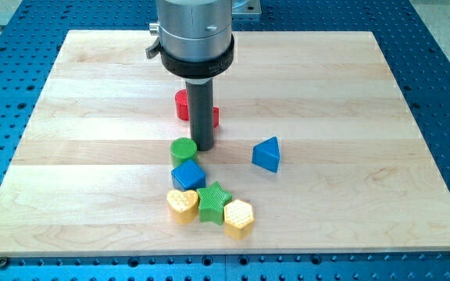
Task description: Move the green star into the red circle
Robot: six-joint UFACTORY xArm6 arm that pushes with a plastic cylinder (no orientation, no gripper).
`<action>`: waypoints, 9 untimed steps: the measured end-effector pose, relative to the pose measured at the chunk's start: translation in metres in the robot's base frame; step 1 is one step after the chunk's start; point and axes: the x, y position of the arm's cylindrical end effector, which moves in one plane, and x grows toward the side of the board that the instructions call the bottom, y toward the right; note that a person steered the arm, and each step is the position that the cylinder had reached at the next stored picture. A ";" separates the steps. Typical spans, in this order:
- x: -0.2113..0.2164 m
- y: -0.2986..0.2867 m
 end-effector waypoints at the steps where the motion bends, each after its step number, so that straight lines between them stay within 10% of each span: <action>1: -0.045 -0.008; 5: 0.152 0.103; 9: 0.058 -0.070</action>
